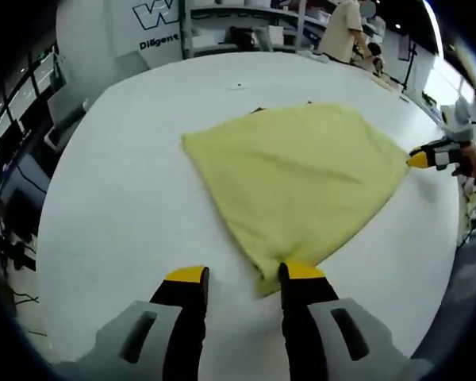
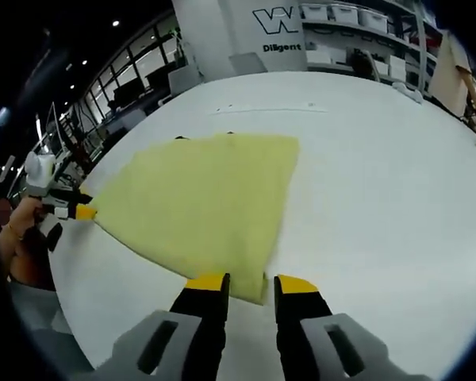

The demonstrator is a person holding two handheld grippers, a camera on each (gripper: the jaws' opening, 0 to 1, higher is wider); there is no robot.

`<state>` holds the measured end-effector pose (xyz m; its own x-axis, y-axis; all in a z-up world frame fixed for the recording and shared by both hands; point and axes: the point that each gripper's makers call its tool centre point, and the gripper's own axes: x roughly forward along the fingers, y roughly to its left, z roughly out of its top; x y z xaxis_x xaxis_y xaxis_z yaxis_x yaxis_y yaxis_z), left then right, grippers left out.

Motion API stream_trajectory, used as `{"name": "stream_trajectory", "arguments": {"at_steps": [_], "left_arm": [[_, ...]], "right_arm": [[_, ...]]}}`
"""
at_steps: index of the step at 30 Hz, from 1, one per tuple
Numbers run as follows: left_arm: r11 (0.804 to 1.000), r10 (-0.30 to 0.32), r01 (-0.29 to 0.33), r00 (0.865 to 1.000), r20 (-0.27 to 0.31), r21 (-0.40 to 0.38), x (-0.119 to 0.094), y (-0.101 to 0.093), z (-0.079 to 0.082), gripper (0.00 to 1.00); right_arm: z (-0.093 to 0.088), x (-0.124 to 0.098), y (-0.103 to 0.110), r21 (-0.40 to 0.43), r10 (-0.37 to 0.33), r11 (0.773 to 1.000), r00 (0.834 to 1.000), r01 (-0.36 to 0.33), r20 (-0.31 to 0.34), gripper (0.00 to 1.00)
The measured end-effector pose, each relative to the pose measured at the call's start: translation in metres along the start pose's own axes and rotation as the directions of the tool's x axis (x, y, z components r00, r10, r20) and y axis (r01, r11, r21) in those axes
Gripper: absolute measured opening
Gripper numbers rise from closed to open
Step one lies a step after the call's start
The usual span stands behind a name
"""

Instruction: Fold the garment on the visible template until the final outline fits inside the template.

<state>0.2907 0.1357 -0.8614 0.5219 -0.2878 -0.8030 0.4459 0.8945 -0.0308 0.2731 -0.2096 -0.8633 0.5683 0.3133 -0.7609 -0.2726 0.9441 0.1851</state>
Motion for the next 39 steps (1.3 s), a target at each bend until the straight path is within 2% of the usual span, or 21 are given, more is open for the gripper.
{"name": "stream_trajectory", "arguments": {"at_steps": [5, 10, 18, 27, 33, 39], "left_arm": [[0.998, -0.057, 0.056, 0.998, -0.005, -0.040, 0.000, -0.011, -0.001, 0.11], [0.998, -0.048, 0.048, 0.999, -0.006, -0.043, 0.000, -0.011, -0.002, 0.05], [0.997, -0.060, 0.060, 0.998, -0.022, -0.040, -0.002, -0.011, -0.006, 0.04], [0.998, -0.066, 0.065, 0.997, -0.045, -0.025, -0.010, -0.015, -0.016, 0.04], [0.998, -0.063, 0.064, 0.997, -0.049, 0.015, -0.015, -0.019, -0.024, 0.04], [0.997, -0.064, 0.065, 0.996, -0.061, 0.031, -0.019, -0.021, -0.029, 0.04]], "right_arm": [[-0.002, -0.001, 0.001, -0.014, -0.008, 1.000, 1.000, 0.008, -0.016, 0.08], [-0.004, -0.003, -0.001, -0.013, -0.018, 1.000, 1.000, 0.017, -0.023, 0.00], [-0.005, -0.005, -0.001, -0.044, -0.019, 0.999, 0.999, 0.017, -0.026, 0.00], [-0.017, -0.012, 0.006, -0.060, -0.024, 0.998, 0.998, 0.021, -0.050, 0.00], [-0.024, -0.017, 0.008, -0.048, -0.028, 0.999, 0.999, 0.026, -0.037, 0.00], [-0.029, -0.021, 0.011, -0.076, -0.039, 0.997, 0.998, 0.035, -0.046, 0.00]]}}
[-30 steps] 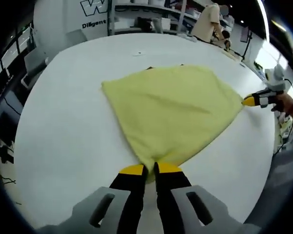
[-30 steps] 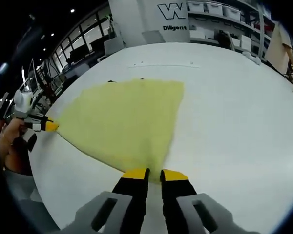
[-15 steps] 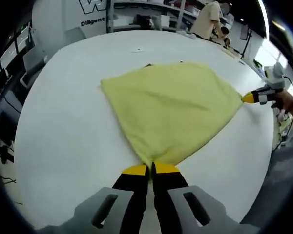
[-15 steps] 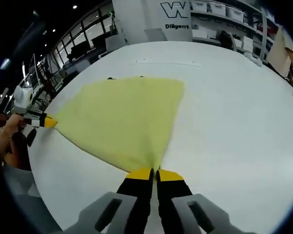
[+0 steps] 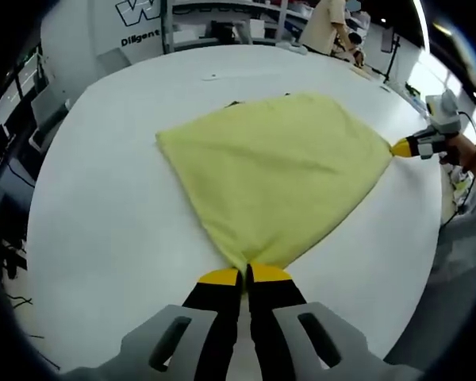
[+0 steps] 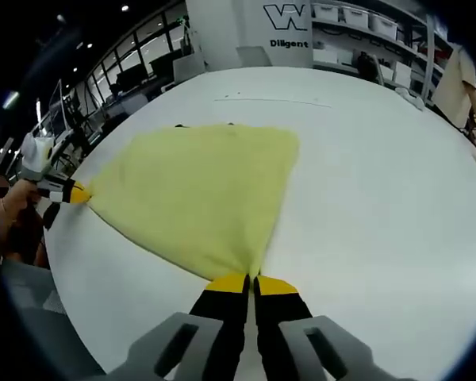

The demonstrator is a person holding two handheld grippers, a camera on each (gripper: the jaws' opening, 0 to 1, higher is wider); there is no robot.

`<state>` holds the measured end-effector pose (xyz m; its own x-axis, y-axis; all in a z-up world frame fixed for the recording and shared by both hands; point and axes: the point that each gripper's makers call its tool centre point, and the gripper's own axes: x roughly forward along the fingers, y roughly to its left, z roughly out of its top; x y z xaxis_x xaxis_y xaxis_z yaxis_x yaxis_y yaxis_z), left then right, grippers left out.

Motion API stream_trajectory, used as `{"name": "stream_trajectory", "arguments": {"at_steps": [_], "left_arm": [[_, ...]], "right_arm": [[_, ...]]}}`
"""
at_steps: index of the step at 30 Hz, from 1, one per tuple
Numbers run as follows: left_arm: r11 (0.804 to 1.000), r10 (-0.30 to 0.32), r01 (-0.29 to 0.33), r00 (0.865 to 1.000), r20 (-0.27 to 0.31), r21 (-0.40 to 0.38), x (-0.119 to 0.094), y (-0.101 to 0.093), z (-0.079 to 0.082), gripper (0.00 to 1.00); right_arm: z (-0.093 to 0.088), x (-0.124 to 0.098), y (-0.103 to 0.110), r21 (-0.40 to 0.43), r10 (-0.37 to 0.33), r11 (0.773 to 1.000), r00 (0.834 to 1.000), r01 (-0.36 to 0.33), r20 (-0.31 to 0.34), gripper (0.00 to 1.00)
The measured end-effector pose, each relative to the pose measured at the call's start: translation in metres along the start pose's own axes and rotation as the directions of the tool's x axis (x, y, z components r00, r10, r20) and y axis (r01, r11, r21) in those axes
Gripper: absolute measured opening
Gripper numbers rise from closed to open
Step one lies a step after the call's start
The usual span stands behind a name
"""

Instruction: Fold the garment on the visible template until the final outline fits inside the template.

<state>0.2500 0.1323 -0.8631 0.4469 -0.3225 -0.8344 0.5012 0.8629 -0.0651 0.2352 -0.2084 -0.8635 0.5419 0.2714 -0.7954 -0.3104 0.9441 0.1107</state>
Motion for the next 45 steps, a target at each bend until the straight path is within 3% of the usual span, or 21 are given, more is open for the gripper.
{"name": "stream_trajectory", "arguments": {"at_steps": [11, 23, 32, 34, 38, 40, 41, 45], "left_arm": [[0.999, 0.009, -0.008, 1.000, -0.023, 0.039, -0.005, -0.004, -0.009, 0.04], [0.998, 0.032, -0.032, 0.999, 0.000, 0.055, -0.007, -0.003, -0.011, 0.05], [0.998, 0.051, -0.051, 0.999, 0.014, -0.026, -0.007, -0.002, -0.012, 0.06], [0.997, 0.052, -0.052, 0.999, 0.012, -0.048, -0.008, -0.001, -0.012, 0.07], [0.997, 0.067, -0.066, 0.997, 0.023, -0.047, -0.008, -0.001, -0.011, 0.18], [0.994, 0.104, -0.099, 0.990, 0.098, -0.052, -0.014, 0.003, -0.001, 0.26], [0.995, 0.087, -0.080, 0.990, 0.115, -0.064, -0.018, 0.000, 0.001, 0.32], [0.994, 0.091, -0.082, 0.988, 0.124, -0.077, -0.030, 0.000, 0.002, 0.46]], "right_arm": [[-0.008, -0.005, 0.004, -0.022, 0.008, 1.000, 1.000, -0.009, -0.022, 0.00], [-0.012, -0.005, 0.007, -0.035, 0.014, 0.999, 0.999, -0.016, -0.042, 0.00], [-0.012, -0.004, 0.007, -0.023, 0.013, 1.000, 0.999, -0.014, -0.045, 0.00], [-0.010, -0.004, 0.005, 0.018, -0.002, 1.000, 1.000, 0.002, -0.029, 0.01], [0.004, -0.009, 0.007, 0.165, 0.032, 0.986, 0.998, -0.040, 0.050, 0.20], [0.009, -0.013, 0.006, 0.157, 0.027, 0.987, 0.997, -0.039, 0.075, 0.29], [0.010, -0.017, 0.005, 0.155, 0.019, 0.987, 0.997, -0.030, 0.075, 0.36], [0.018, -0.025, 0.010, 0.128, 0.020, 0.991, 0.995, -0.033, 0.102, 0.52]]}}
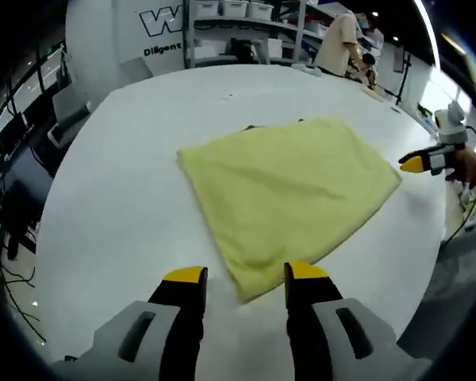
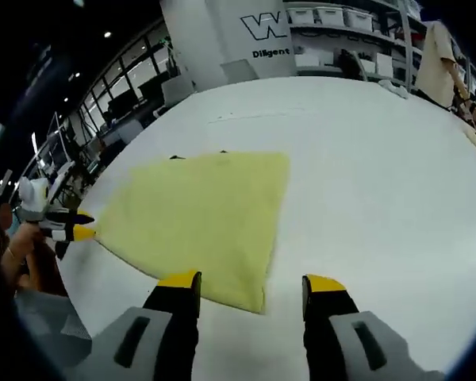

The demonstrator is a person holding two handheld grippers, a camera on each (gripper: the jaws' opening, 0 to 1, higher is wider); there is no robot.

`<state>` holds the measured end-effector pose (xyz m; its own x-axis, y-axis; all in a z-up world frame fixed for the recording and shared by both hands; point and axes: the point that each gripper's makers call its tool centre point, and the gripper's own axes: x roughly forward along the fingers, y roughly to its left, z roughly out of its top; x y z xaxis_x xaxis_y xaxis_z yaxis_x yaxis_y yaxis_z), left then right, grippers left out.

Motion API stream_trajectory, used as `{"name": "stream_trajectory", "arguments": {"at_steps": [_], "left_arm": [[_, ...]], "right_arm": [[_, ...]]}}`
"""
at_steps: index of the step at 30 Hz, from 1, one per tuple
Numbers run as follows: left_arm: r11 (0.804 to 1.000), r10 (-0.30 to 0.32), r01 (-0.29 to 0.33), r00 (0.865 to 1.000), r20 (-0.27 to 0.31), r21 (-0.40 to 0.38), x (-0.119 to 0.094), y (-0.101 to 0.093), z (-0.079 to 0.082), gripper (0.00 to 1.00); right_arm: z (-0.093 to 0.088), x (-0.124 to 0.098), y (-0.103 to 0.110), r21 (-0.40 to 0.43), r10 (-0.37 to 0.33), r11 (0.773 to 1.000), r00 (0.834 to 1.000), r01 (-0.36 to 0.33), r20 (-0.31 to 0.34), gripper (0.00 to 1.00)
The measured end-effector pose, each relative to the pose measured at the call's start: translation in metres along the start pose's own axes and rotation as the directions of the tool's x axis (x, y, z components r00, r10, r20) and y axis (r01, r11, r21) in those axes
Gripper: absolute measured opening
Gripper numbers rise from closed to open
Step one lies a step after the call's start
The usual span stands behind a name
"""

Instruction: Fold the garment on the visible template until the final outline fits inside the template.

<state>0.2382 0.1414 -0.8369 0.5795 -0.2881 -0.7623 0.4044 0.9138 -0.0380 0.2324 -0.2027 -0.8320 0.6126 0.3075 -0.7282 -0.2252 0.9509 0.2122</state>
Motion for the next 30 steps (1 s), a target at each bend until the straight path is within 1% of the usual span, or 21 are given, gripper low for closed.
{"name": "stream_trajectory", "arguments": {"at_steps": [2, 3, 4, 6, 7, 8, 10, 13, 17, 19, 22, 25, 29, 30], "left_arm": [[1.000, 0.009, -0.009, 1.000, 0.010, 0.000, -0.006, 0.000, 0.002, 0.57], [1.000, 0.011, -0.011, 1.000, 0.015, -0.001, -0.010, -0.001, 0.003, 0.61], [1.000, 0.013, -0.013, 1.000, 0.023, -0.001, -0.013, -0.001, 0.004, 0.62], [1.000, 0.025, -0.024, 0.999, 0.041, -0.010, -0.022, -0.002, 0.007, 0.59], [0.999, 0.029, -0.029, 0.999, 0.045, -0.016, -0.025, -0.002, 0.007, 0.61], [0.999, 0.036, -0.035, 0.998, 0.051, -0.024, -0.029, -0.003, 0.007, 0.67], [0.998, 0.043, -0.040, 0.997, 0.070, -0.042, -0.035, -0.007, 0.008, 0.76], [0.998, 0.038, -0.034, 0.996, 0.078, -0.055, -0.040, -0.012, 0.005, 0.81], [0.998, 0.026, -0.022, 0.998, 0.058, -0.057, -0.044, -0.021, -0.002, 0.86], [0.998, 0.023, -0.020, 0.998, 0.054, -0.058, -0.047, -0.026, -0.005, 0.89], [0.998, 0.019, -0.015, 0.998, 0.062, -0.056, -0.051, -0.031, -0.006, 0.96], [0.999, 0.032, -0.029, 0.997, 0.070, -0.043, -0.056, -0.032, -0.006, 0.99], [0.998, 0.031, -0.027, 0.996, 0.082, -0.052, -0.062, -0.034, -0.007, 0.99], [0.998, 0.026, -0.020, 0.995, 0.098, -0.059, -0.063, -0.036, -0.005, 0.99]], "right_arm": [[0.002, -0.004, 0.005, -0.008, 0.009, 1.000, 1.000, -0.009, 0.010, 0.58], [0.004, -0.006, 0.009, -0.016, 0.017, 1.000, 1.000, -0.017, 0.015, 0.60], [0.004, -0.008, 0.012, -0.024, 0.027, 0.999, 0.999, -0.026, 0.019, 0.62], [0.006, -0.014, 0.019, -0.039, 0.034, 0.999, 0.999, -0.033, 0.028, 0.68], [0.008, -0.016, 0.022, -0.050, 0.038, 0.998, 0.998, -0.036, 0.041, 0.72], [0.010, -0.020, 0.026, -0.056, 0.045, 0.998, 0.998, -0.042, 0.054, 0.76], [0.011, -0.028, 0.032, -0.067, 0.055, 0.996, 0.996, -0.051, 0.065, 0.81], [0.010, -0.038, 0.040, -0.091, 0.059, 0.994, 0.996, -0.053, 0.073, 0.86], [0.002, -0.047, 0.046, -0.084, 0.061, 0.995, 0.996, -0.056, 0.068, 0.96], [-0.002, -0.051, 0.048, -0.081, 0.062, 0.995, 0.995, -0.056, 0.075, 0.98], [-0.010, -0.056, 0.052, -0.079, 0.069, 0.995, 0.996, -0.064, 0.060, 0.99], [-0.016, -0.059, 0.054, -0.087, 0.067, 0.994, 0.997, -0.062, 0.051, 0.99], [-0.022, -0.062, 0.057, -0.106, 0.057, 0.993, 0.997, -0.052, 0.044, 0.99], [-0.023, -0.063, 0.058, -0.107, 0.058, 0.993, 0.997, -0.053, 0.045, 0.99]]}}
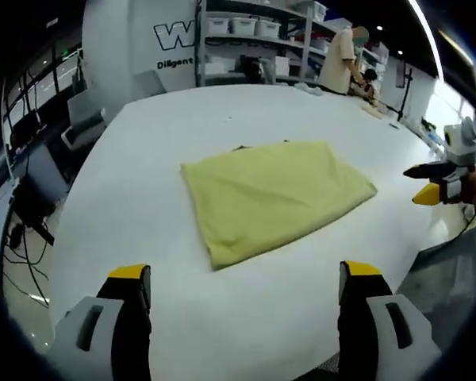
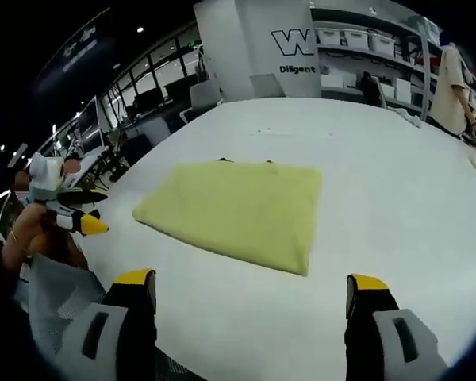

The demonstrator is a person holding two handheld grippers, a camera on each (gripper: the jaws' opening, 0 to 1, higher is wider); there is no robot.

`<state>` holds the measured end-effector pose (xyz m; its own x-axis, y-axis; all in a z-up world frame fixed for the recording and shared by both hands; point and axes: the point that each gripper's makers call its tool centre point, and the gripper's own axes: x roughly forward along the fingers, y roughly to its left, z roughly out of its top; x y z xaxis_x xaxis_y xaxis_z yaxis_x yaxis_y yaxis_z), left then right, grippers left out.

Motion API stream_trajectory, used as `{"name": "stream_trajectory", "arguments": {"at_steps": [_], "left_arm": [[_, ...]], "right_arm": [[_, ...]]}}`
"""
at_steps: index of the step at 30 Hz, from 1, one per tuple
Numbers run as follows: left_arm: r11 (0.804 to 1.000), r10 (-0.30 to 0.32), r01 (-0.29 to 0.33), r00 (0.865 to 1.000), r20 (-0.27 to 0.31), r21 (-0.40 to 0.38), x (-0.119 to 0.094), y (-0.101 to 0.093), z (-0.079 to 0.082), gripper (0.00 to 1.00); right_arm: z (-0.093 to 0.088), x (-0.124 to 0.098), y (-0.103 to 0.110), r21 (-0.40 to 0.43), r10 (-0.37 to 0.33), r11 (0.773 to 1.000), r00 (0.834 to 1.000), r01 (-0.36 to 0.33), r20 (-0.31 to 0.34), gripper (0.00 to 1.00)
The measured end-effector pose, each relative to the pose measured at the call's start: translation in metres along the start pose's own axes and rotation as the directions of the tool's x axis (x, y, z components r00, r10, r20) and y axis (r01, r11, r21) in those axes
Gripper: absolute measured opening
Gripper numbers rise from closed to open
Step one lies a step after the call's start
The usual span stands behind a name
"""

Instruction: Fold the garment on the visible template until the final outline fits inside the template.

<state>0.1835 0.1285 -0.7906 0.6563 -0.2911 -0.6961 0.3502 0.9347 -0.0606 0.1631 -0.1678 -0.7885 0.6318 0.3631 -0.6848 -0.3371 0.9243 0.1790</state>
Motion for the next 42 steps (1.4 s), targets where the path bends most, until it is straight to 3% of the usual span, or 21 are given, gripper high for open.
{"name": "stream_trajectory", "arguments": {"at_steps": [14, 42], "left_arm": [[1.000, -0.008, 0.007, 1.000, -0.007, -0.010, -0.017, -0.008, -0.012, 0.99], [0.999, -0.033, 0.032, 0.999, -0.018, -0.015, -0.025, -0.015, -0.017, 0.96]], "right_arm": [[-0.006, -0.013, 0.020, -0.080, 0.036, 0.996, 0.999, -0.036, -0.002, 0.99], [-0.011, -0.022, 0.021, -0.067, 0.040, 0.997, 0.999, -0.039, 0.009, 0.99]]}}
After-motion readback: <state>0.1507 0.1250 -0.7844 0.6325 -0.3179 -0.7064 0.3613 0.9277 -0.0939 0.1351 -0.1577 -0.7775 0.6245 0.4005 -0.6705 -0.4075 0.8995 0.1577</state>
